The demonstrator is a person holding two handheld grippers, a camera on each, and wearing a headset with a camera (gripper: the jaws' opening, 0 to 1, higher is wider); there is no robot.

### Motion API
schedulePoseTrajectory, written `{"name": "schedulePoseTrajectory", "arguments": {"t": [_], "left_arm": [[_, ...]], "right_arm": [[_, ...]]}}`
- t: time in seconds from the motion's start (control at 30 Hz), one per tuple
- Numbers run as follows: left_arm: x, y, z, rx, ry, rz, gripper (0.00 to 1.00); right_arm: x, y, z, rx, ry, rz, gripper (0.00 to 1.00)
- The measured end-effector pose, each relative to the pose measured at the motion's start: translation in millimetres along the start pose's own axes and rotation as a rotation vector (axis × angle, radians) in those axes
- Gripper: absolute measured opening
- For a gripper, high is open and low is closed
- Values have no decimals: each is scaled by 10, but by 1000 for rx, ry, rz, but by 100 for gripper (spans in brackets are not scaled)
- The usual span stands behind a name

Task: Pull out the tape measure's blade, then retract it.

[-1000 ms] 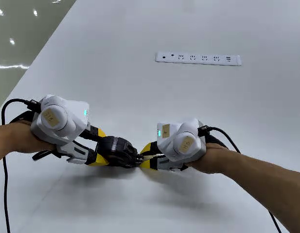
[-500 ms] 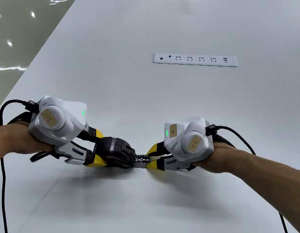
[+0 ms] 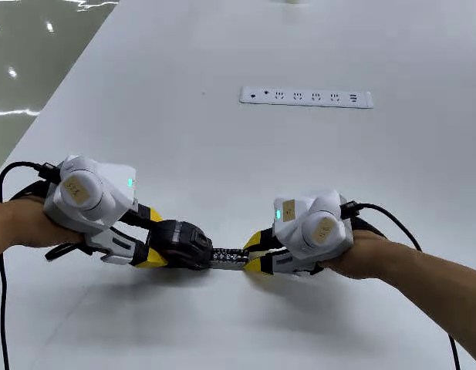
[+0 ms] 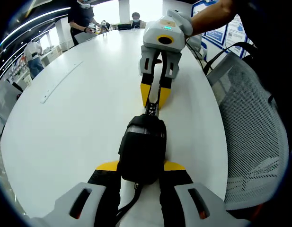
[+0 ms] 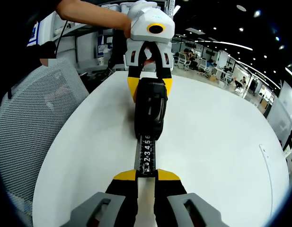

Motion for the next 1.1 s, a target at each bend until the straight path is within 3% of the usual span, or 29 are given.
{"name": "schedulePoseTrajectory", "arguments": {"t": [1.1], "left_arm": [[-19, 4, 14, 8, -2, 0, 26]], "right_arm": [[99, 266, 328, 42, 9, -52, 8]]}}
Point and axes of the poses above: the centre of the closed fingertips' face, and the gripper's own axes: z roughly backward along the fingers, x roughly to its left, y roughly out of its underside, the point moved 5 cm from there along z, roughly backward along the fingers, and after that the axes turned 13 degrees about z, right-handed, at the moved point
